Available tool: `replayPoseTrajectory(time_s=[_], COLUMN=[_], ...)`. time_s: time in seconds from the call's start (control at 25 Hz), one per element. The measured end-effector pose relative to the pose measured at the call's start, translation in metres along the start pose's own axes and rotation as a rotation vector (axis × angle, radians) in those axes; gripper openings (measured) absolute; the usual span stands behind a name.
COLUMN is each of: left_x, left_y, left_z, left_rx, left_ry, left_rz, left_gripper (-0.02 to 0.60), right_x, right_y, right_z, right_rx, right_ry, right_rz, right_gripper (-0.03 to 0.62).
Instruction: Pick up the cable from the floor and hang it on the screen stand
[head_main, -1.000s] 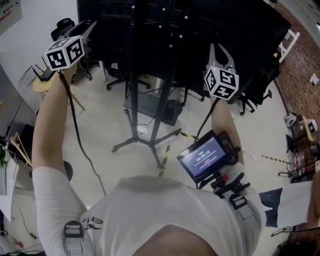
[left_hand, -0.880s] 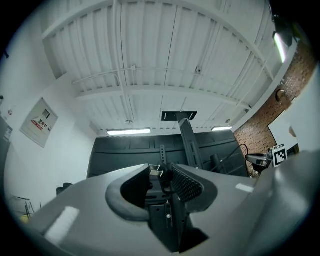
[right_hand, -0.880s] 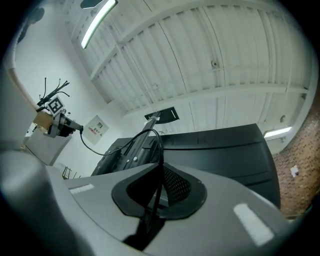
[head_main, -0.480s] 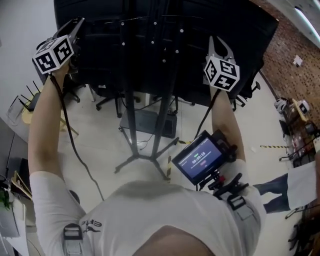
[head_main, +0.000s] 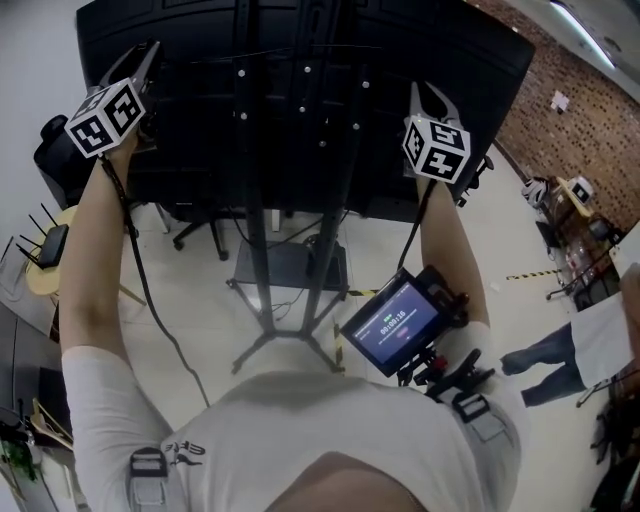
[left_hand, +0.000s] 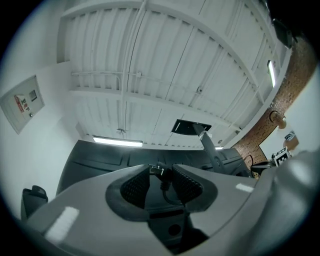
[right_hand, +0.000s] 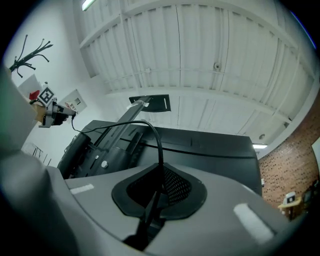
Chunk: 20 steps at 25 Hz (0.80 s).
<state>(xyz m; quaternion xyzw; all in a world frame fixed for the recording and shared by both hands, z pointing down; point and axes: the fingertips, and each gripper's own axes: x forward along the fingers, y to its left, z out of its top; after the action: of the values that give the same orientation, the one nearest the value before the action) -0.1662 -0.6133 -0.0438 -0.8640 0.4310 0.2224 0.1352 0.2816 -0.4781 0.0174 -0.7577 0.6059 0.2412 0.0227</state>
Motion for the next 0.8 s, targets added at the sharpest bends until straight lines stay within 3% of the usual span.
replayPoseTrajectory(time_s=[0.2,0.44,0.8], left_x=[0.013,0.022,0.017], left_y=[0.007,0.011,0.006], left_z=[-0.004,-0.016,-0.039], left_rx=[-0.021,0.008,0.11], left_ry=[-0.021,-0.003,0.031], left_rz=[-0.003,0.029,0.042], left_gripper=[0.141,0.141,0.14], right_x=[0.003,0.015,0.017], right_y=[-0.007,-0.005,0.012], right_z=[-0.002,-0.021,-0.038], right_rx=[-0.018,-0.072,-0.488], right_ry=[0.027,0.147,0.322], right_rz=[-0.025,-0.046,-0.077], right_gripper=[0.035,0.035,0.042])
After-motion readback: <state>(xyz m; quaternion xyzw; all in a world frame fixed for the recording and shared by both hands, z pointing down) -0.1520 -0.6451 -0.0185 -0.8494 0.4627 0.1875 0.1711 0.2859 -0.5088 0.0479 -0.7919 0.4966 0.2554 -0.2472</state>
